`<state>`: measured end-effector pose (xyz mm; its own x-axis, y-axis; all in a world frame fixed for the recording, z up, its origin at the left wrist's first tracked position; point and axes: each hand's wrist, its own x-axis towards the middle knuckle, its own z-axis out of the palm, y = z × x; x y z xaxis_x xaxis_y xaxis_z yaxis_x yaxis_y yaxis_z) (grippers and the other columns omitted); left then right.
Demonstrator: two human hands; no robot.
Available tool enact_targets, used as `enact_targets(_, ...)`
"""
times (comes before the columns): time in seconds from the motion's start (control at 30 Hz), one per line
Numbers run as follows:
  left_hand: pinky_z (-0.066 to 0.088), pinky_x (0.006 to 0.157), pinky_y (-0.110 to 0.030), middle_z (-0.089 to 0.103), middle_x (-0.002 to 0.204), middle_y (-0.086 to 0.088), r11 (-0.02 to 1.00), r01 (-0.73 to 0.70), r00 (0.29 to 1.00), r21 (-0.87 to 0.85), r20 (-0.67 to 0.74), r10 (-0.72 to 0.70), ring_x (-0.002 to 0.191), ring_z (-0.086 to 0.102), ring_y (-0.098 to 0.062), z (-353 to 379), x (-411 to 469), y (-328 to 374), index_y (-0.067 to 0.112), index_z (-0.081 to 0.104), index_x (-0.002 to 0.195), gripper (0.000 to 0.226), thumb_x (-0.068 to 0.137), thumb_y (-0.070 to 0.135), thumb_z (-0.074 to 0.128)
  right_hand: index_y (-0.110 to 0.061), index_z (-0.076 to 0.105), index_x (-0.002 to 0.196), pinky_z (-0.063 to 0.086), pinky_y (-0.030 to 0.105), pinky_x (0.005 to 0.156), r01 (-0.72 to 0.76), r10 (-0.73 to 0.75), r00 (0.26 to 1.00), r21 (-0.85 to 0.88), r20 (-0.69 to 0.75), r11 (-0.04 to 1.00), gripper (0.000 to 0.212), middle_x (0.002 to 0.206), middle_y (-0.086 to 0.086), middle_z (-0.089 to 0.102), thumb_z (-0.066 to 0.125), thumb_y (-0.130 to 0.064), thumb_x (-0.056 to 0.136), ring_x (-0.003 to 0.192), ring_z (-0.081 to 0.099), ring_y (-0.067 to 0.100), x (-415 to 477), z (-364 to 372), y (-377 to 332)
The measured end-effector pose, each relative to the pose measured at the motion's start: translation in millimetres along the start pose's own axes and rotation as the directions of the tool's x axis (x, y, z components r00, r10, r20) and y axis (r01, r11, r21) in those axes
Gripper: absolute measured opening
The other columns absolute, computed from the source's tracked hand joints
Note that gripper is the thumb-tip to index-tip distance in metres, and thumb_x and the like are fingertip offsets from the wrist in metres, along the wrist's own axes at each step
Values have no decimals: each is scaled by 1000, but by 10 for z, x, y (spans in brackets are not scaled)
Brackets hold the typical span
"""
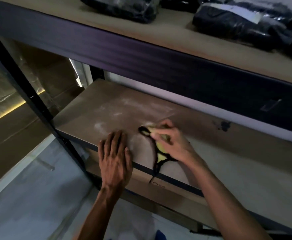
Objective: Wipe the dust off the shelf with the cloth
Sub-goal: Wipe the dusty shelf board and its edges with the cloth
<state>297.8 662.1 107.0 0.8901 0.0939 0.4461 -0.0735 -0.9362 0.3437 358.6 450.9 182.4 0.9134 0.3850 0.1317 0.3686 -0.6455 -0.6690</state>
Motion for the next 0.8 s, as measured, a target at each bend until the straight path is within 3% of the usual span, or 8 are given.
enact_targets(0.07, 21, 122, -54, 48, 153, -10, 1000, -3, 1000, 21, 24, 3, 148, 35, -29, 0, 11, -2, 16, 49, 148, 52, 104, 36, 29, -18, 69, 120, 46, 16, 84, -110, 111, 970, 20, -217, 994, 28, 117, 2, 56, 59, -30, 96, 100, 59, 15, -165, -303, 214)
enact_targets(0.17, 20, 122, -53, 48, 154, -8, 1000, -1, 1000, 18, 29, 0, 148, 34, -28, -7, 10, 5, 17, 49, 148, 52, 104, 36, 30, -12, 71, 115, 47, 31, 93, -441, 309, 762, -106, -569, 891, 35, 108, 16, 69, 56, -38, 97, 102, 62, 31, -327, -666, 750)
enact_targets(0.27, 18, 123, -52, 48, 153, -8, 1000, -1, 1000, 2, 11, 1, 148, 35, -28, -10, 10, 18, 16, 50, 147, 52, 103, 35, 30, -18, 64, 124, 35, 42, 103, -681, 511, 703, -264, -494, 683, 48, 124, 19, 62, 39, -49, 96, 120, 50, 36, -320, -587, 984)
enact_targets(0.33, 19, 123, -52, 49, 153, -8, 1000, 2, 1000, 0, 3, -2, 148, 35, -28, 6, 10, 22, 16, 50, 148, 52, 104, 35, 29, -25, 57, 129, 33, 42, 104, -665, 509, 736, -335, -446, 668, 40, 136, 14, 53, 38, -44, 99, 128, 44, 34, -239, -356, 868)
enact_targets(0.47, 20, 122, -55, 49, 152, -10, 1000, 5, 1000, -15, -11, -5, 148, 35, -30, 32, 5, 15, 15, 49, 148, 52, 104, 35, 30, -33, 61, 122, 51, 39, 89, -388, 264, 902, -373, -342, 843, 31, 134, 2, 43, 43, -39, 97, 114, 49, 27, -8, 296, 166)
enact_targets(0.57, 18, 123, -53, 49, 152, -11, 1000, 2, 1000, -9, -13, -3, 148, 34, -29, 25, -1, 6, 14, 50, 148, 53, 104, 35, 29, -30, 56, 133, 44, 30, 94, -221, 127, 962, -411, -243, 884, 36, 127, 1, 38, 47, -38, 99, 112, 39, 20, 156, 541, -220)
enact_targets(0.7, 19, 122, -54, 50, 152, -11, 1000, 0, 1000, 8, -3, 0, 147, 36, -29, 1, 8, 7, 13, 51, 147, 53, 104, 36, 29, -27, 62, 122, 49, 33, 84, -155, 71, 967, -345, -243, 926, 29, 118, 6, 52, 45, -35, 100, 97, 58, 24, 199, 248, 62)
enact_targets(0.8, 19, 122, -53, 50, 152, -9, 1000, -3, 1000, 17, 1, 3, 147, 37, -28, -8, 4, 16, 15, 52, 146, 53, 104, 37, 27, -12, 68, 109, 42, 42, 92, -416, 207, 842, -354, -499, 838, 23, 109, 20, 61, 51, -22, 97, 104, 54, 38, 240, -239, 512)
